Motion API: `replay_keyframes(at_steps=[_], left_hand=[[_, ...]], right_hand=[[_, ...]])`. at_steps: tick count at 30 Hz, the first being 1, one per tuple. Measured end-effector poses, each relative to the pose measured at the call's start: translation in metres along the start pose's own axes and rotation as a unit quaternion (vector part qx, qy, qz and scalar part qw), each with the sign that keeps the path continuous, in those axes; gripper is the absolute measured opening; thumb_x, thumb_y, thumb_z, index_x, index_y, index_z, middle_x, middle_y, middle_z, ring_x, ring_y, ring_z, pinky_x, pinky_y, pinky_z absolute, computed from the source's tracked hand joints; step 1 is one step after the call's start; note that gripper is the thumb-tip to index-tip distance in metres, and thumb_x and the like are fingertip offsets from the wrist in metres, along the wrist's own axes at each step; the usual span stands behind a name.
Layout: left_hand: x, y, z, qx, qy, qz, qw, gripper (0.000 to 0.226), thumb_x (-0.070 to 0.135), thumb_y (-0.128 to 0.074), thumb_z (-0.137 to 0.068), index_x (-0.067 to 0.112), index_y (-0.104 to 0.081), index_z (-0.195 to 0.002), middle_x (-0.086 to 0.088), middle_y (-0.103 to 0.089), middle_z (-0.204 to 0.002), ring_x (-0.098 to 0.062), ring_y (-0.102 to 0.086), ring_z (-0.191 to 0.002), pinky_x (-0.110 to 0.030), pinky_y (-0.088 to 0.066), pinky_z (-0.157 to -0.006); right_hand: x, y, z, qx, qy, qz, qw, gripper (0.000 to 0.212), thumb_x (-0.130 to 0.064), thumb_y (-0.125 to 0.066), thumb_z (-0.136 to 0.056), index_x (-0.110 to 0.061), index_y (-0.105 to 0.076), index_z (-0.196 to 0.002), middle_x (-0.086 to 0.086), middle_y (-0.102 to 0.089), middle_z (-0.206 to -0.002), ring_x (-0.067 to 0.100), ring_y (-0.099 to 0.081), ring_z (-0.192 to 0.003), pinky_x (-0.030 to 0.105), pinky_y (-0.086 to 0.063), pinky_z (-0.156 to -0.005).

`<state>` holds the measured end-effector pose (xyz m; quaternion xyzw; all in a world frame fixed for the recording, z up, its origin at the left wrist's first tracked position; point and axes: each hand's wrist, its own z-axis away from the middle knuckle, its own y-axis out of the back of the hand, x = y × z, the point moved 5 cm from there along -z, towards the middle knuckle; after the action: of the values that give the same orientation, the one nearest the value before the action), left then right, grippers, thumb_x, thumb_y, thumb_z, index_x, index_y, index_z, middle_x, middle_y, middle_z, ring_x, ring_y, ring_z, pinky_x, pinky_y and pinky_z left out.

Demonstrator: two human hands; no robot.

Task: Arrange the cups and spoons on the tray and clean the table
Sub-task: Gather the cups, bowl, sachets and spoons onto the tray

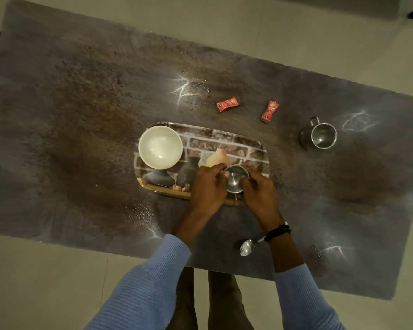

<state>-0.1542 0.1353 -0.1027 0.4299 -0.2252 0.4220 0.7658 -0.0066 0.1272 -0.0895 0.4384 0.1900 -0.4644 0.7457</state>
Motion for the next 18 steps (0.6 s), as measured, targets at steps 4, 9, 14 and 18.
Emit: replay_keyframes(at_steps=[4,9,14,18], left_hand=[[-0.009,-0.025,0.003,-0.019,-0.008,0.01,1.0,0.04,0.034,-0.048,-0.093,0.018,-0.074,-0.119,-0.002,-0.077,-0.104,-0.024,-0.067,-0.098,-0.043,-0.054,-0.088],[0.003,-0.028,0.004,-0.015,-0.045,0.053,0.997,0.032,0.024,-0.052,-0.097,0.019,-0.075,-0.119,0.001,-0.078,-0.1,-0.014,-0.071,-0.093,-0.027,-0.054,-0.083],[0.006,-0.03,0.002,-0.011,-0.07,0.025,0.997,0.035,0.031,-0.049,-0.096,0.02,-0.074,-0.119,0.001,-0.077,-0.098,-0.019,-0.07,-0.092,-0.03,-0.052,-0.083],[0.006,-0.03,0.0,-0.037,-0.076,0.016,0.996,0.032,0.026,-0.053,-0.096,0.019,-0.074,-0.118,0.003,-0.077,-0.09,-0.009,-0.07,-0.081,-0.022,-0.051,-0.075]], right_hand=[[0.014,0.009,0.007,0.02,-0.006,0.025,0.999,0.034,-0.006,-0.058,-0.096,-0.018,-0.07,-0.126,0.006,-0.076,-0.111,0.013,-0.067,-0.096,0.037,-0.054,-0.089],[0.024,0.011,0.008,0.04,-0.011,0.021,0.999,0.032,-0.007,-0.057,-0.095,-0.021,-0.073,-0.119,0.003,-0.077,-0.1,0.019,-0.07,-0.09,0.044,-0.056,-0.085],[0.03,0.011,0.009,0.063,-0.019,0.015,0.998,0.031,-0.008,-0.056,-0.094,-0.022,-0.074,-0.114,0.005,-0.074,-0.082,0.022,-0.067,-0.073,0.046,-0.056,-0.073],[0.031,0.013,0.01,0.056,-0.022,0.021,0.998,0.028,-0.013,-0.057,-0.095,-0.024,-0.073,-0.115,0.006,-0.074,-0.086,0.023,-0.068,-0.077,0.048,-0.056,-0.075]])
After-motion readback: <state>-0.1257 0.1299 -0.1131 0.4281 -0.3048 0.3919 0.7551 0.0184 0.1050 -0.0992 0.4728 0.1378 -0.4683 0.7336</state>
